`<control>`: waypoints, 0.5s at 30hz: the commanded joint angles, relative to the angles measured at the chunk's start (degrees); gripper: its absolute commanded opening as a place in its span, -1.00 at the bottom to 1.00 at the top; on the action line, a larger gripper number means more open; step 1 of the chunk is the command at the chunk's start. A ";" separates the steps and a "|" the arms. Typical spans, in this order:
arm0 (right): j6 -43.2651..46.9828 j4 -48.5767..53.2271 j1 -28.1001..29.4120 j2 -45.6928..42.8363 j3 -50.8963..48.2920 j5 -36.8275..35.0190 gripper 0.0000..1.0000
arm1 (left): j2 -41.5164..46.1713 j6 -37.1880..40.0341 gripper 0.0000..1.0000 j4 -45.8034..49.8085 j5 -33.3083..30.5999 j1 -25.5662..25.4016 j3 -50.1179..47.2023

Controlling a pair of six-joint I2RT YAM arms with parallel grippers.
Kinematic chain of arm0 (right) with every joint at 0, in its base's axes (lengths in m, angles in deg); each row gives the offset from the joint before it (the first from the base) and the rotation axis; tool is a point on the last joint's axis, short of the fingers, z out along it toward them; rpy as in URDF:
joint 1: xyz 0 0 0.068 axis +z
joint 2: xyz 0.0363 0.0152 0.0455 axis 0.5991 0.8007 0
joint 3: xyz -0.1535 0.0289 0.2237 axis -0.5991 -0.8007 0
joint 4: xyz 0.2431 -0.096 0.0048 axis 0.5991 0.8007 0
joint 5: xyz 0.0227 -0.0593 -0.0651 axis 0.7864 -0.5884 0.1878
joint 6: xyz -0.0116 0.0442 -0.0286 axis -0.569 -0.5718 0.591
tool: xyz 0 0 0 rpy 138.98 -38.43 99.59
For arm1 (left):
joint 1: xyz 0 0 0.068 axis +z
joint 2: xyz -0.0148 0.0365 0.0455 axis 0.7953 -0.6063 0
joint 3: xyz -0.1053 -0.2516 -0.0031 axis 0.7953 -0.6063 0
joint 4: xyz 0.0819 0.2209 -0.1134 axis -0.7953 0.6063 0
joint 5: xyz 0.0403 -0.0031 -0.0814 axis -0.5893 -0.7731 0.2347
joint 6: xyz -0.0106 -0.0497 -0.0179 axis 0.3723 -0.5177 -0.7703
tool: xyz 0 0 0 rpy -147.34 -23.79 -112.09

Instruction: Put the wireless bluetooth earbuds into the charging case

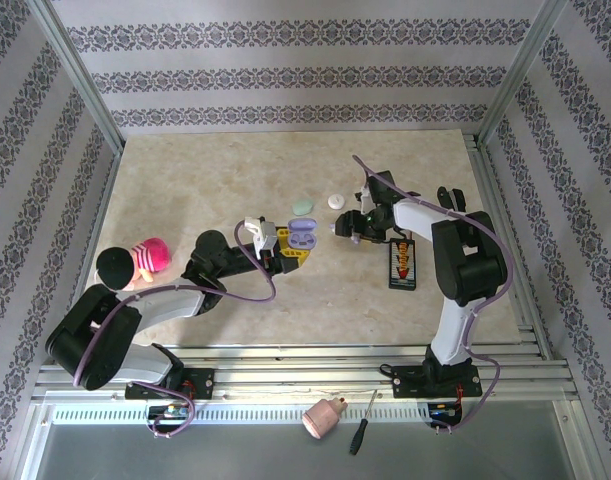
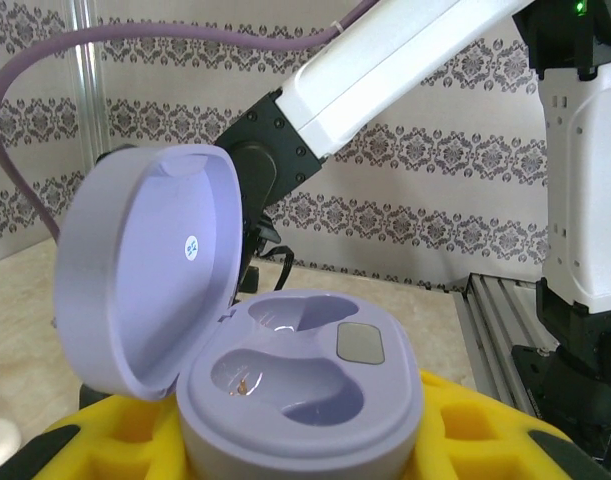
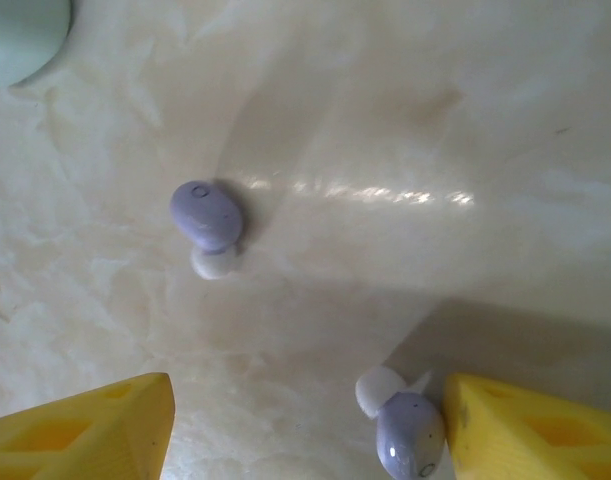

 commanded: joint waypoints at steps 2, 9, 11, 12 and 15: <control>-1.21 1.15 0.87 -3.09 -2.50 2.42 0.36 | 2.46 2.17 -0.37 2.19 0.24 0.50 -0.17; -2.21 -3.13 2.19 -5.12 -5.60 8.70 0.37 | 3.26 3.34 -0.37 3.64 -0.19 0.53 -0.24; -2.03 -5.57 2.18 -5.87 -6.16 10.88 0.38 | 3.11 3.27 -0.36 3.50 -0.08 0.47 -0.24; -2.11 -6.65 2.00 -6.36 -6.47 11.07 0.38 | 3.16 3.18 -0.36 3.44 -0.09 0.46 -0.26; -1.13 -5.35 1.34 -7.59 -5.95 8.37 0.38 | 3.68 3.08 -0.37 3.45 -0.10 0.47 -0.57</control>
